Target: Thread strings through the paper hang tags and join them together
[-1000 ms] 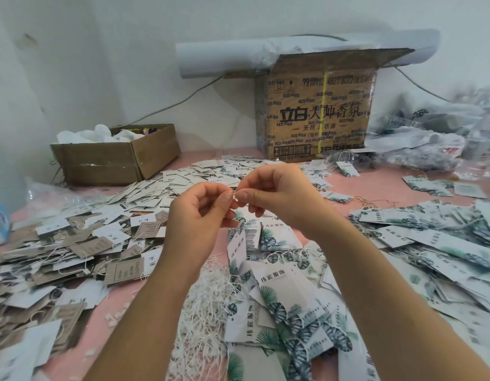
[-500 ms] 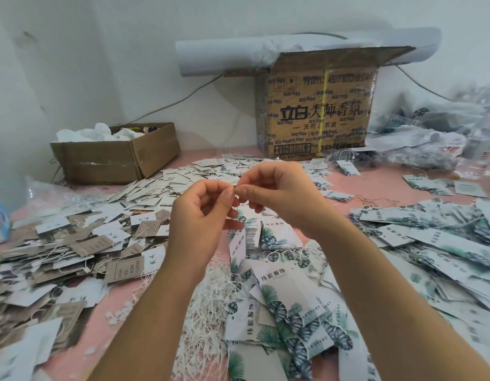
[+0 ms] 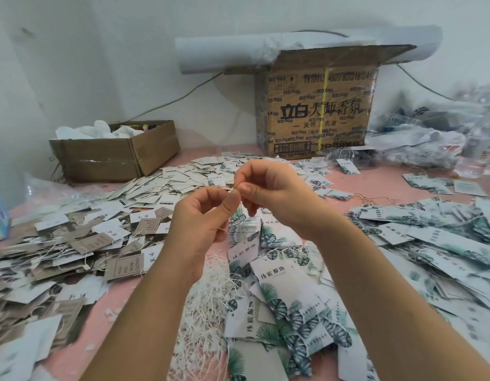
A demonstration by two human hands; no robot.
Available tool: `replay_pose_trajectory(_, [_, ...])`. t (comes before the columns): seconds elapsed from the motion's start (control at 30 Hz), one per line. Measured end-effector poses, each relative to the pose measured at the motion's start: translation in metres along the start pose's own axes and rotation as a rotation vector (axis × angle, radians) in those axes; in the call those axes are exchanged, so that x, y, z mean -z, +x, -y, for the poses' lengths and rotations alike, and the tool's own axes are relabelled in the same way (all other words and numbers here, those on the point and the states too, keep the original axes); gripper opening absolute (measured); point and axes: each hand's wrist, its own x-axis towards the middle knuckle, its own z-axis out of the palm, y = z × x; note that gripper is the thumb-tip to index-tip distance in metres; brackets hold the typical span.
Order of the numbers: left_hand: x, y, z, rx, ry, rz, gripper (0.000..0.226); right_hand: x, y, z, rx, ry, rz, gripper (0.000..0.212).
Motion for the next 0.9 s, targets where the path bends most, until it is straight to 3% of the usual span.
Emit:
replay_pose_trajectory(0.1, [0.000,0.002,0.003,-0.113,0.259,-0.006,0.041,-0.002,0.001,0.001,-0.009,-0.051,-0.020,0.025])
replay_pose_trajectory(0.2, [0.006,0.003,0.004,-0.085,0.557,0.125,0.055,-0.003,0.001,0.002,0.004,-0.028,-0.077,0.024])
replay_pose_trajectory(0.3, [0.010,0.004,0.009,-0.014,0.702,0.248,0.043,0.003,0.001,0.002,0.038,0.005,-0.154,0.023])
replay_pose_trajectory(0.37, [0.011,0.006,0.012,-0.048,0.781,0.225,0.037,0.008,0.001,0.001,0.047,0.038,-0.213,0.024])
replay_pose_trajectory(0.53, [0.011,0.005,0.003,-0.130,0.564,0.095,0.040,0.027,-0.001,-0.012,-0.036,0.052,-0.294,0.021])
replay_pose_trajectory(0.73, [0.013,0.004,-0.003,-0.170,0.248,-0.005,0.042,0.017,-0.002,-0.029,-0.163,-0.088,-0.059,0.023])
replay_pose_trajectory(0.9, [0.015,0.007,0.001,-0.149,0.275,-0.060,0.043,0.021,-0.003,-0.027,-0.316,0.207,0.147,0.034])
